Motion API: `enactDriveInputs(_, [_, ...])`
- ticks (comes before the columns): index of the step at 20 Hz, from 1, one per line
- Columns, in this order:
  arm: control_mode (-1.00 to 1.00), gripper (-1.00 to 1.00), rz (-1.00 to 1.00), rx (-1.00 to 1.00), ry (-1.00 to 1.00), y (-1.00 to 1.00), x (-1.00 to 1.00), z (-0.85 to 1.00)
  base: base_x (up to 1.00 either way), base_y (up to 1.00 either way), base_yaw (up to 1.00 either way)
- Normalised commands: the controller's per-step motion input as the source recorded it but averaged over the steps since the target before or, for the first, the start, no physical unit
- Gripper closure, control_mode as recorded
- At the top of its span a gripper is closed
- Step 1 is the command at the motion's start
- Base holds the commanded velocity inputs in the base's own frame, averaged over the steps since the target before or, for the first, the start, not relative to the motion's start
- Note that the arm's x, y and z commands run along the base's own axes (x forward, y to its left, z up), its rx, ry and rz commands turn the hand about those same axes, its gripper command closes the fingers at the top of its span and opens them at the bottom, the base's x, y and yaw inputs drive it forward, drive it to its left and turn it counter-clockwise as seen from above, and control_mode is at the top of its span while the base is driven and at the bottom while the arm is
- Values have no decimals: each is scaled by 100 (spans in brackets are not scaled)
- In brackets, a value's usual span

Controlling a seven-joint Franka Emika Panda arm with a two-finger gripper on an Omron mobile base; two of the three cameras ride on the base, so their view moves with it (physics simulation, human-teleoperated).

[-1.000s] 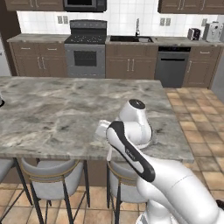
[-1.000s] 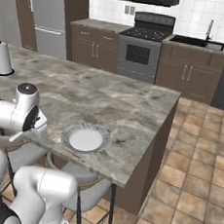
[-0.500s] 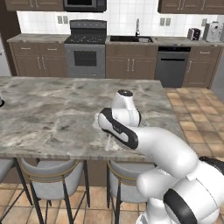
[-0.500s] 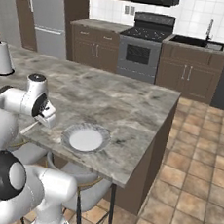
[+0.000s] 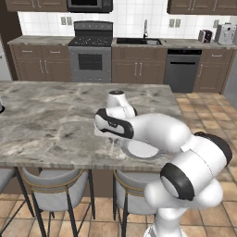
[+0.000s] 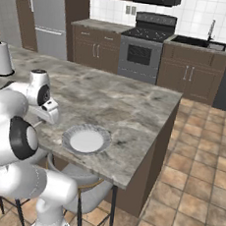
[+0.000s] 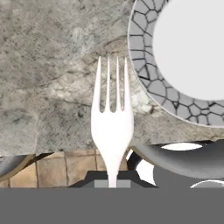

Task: Take the fork and place it on the left side of the plate. Then take the spoon and place it on the right side of the plate. Make sure they're directly next to the plate.

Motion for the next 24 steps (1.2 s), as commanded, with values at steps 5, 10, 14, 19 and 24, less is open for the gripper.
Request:
enactDriveInputs(5, [-100, 100, 3, 0, 5, -1, 3, -33, 0, 0, 0])
enactDriveInputs(10, [-100, 100, 1, 0, 1, -9, 14, -40, 0, 0, 0])
enactDriveInputs(14, [-100, 100, 0, 0, 0, -27, 14, -38, 0, 0, 0])
enactDriveInputs(19, [-100, 100, 0, 0, -1, -22, 35, -14, 0, 0, 0])
enactDriveInputs(24, [-100, 100, 0, 0, 0, -12, 41, -7, 0, 0, 0])
